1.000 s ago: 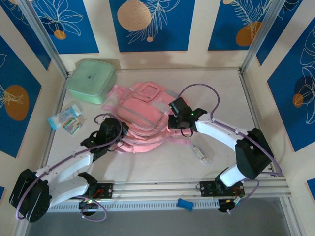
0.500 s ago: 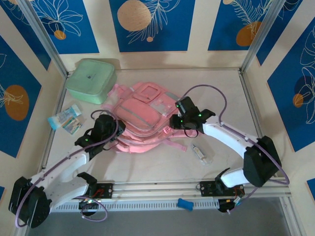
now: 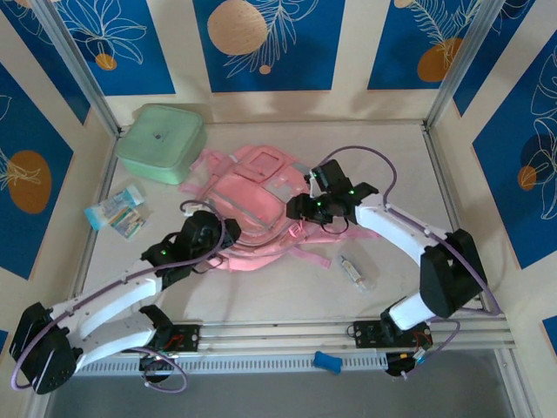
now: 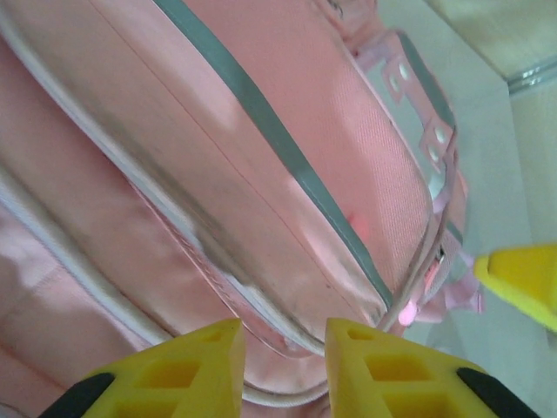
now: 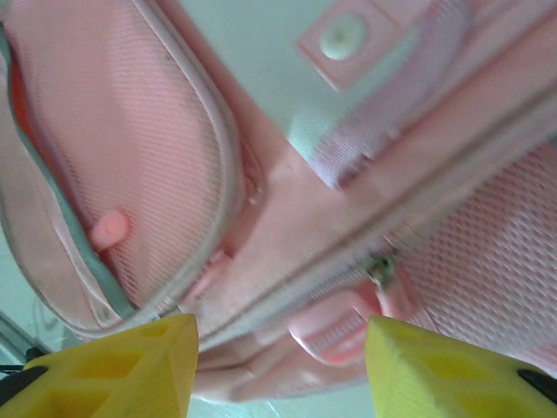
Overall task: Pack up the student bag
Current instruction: Zip the student bag at the center of the table.
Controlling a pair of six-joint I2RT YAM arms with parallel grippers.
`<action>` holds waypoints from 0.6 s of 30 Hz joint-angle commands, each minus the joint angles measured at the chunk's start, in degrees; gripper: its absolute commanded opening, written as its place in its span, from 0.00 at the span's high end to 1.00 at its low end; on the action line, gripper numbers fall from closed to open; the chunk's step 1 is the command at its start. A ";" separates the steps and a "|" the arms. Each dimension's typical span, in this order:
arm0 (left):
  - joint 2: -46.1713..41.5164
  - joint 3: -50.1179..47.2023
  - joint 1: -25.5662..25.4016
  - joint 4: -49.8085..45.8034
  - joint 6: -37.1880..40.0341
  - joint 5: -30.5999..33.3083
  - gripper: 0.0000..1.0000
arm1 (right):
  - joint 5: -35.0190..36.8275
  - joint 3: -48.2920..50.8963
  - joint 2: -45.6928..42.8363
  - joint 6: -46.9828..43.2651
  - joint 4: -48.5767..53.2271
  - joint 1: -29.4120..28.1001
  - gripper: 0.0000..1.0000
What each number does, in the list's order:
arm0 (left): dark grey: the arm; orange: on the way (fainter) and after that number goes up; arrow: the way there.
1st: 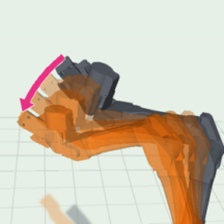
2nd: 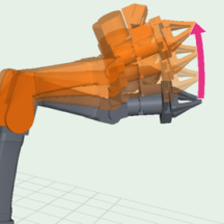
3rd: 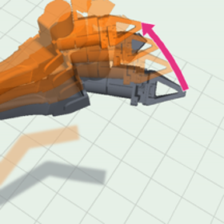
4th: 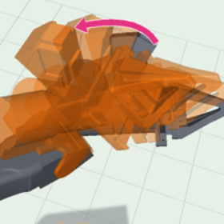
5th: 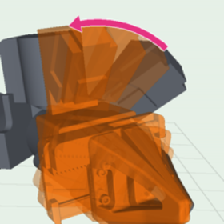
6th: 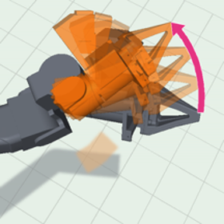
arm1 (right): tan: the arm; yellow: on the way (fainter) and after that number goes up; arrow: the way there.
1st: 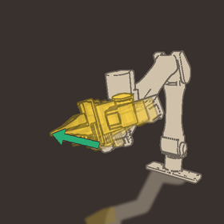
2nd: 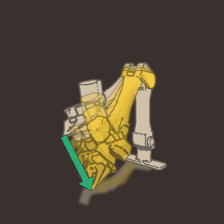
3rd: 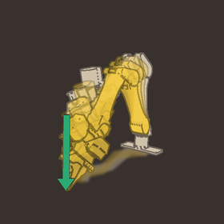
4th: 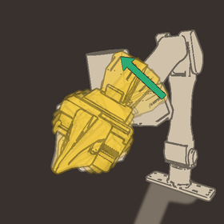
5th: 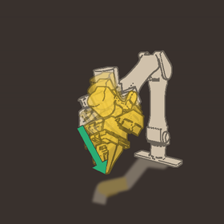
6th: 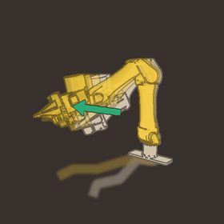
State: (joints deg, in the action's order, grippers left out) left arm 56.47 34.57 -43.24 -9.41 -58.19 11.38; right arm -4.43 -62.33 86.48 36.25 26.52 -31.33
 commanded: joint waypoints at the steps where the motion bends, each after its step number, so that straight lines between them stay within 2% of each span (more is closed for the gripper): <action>1: 1.90 0.08 -2.25 3.99 -1.01 2.14 0.68 | -4.89 -4.15 3.11 -0.35 -0.01 -1.01 0.46; 5: 3.91 -1.75 -2.67 7.22 -1.93 1.75 0.59 | -5.85 -7.87 7.36 -3.05 0.81 -2.66 0.46; 12: 4.41 -5.49 -2.55 14.36 -0.92 3.25 0.47 | -6.30 -14.78 15.82 -5.19 3.64 -2.13 0.47; 16: 6.82 -5.39 -0.90 16.56 -0.58 2.54 0.43 | -7.09 -17.46 19.18 -5.17 3.73 -2.11 0.57; 18: 8.25 -5.47 0.55 20.03 0.72 0.84 0.43 | -7.41 -17.13 19.39 -4.79 3.16 -2.14 0.74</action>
State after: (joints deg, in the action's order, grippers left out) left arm 63.20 29.50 -44.40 4.97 -59.44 13.30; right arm -9.67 -77.82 104.86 32.34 30.09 -33.50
